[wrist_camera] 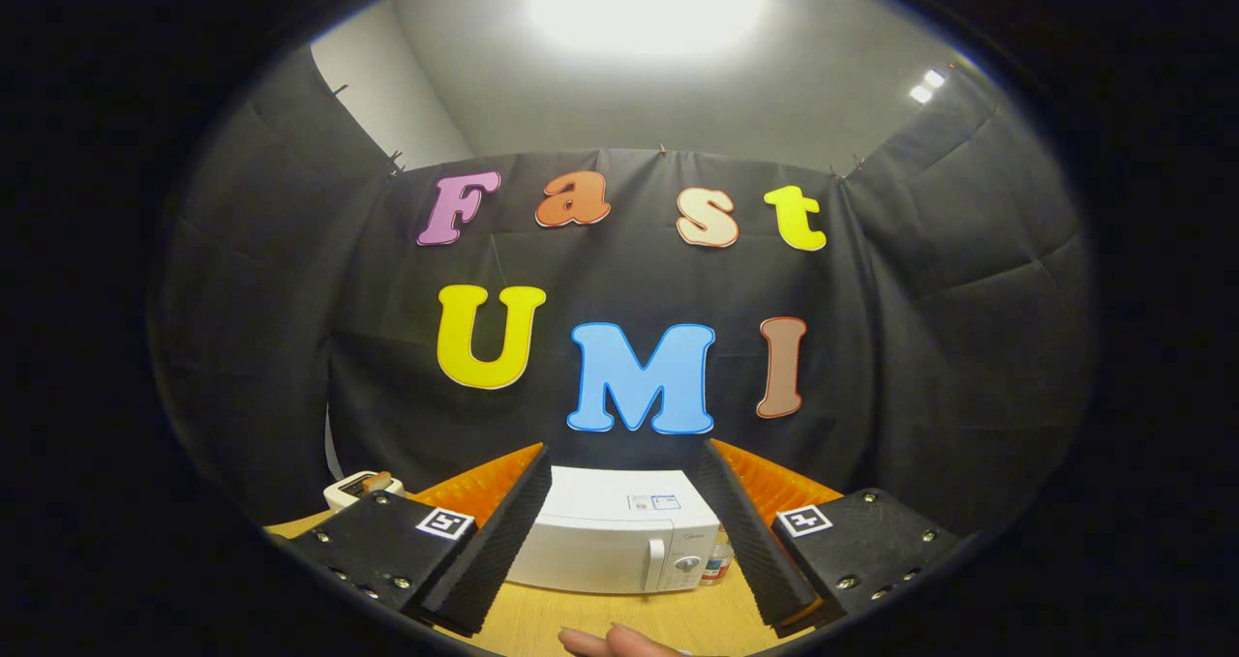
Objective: Open the microwave, put the food inside, and close the microwave door.
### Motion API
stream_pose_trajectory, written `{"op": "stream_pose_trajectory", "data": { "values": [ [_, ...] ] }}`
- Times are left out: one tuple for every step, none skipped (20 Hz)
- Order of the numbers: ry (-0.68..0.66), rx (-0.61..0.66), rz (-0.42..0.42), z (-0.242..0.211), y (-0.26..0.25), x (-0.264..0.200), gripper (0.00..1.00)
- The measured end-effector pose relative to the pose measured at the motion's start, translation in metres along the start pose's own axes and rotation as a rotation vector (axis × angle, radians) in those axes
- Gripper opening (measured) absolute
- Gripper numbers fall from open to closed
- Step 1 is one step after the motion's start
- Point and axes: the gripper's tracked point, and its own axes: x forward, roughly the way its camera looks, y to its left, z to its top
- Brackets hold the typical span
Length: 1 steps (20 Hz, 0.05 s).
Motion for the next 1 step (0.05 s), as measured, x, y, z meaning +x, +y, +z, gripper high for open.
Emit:
{"op": "stream_pose_trajectory", "data": {
  "values": [
    [0.003, 0.000, 0.003, -0.0022, -0.0005, 0.0003, 0.98]
  ]
}}
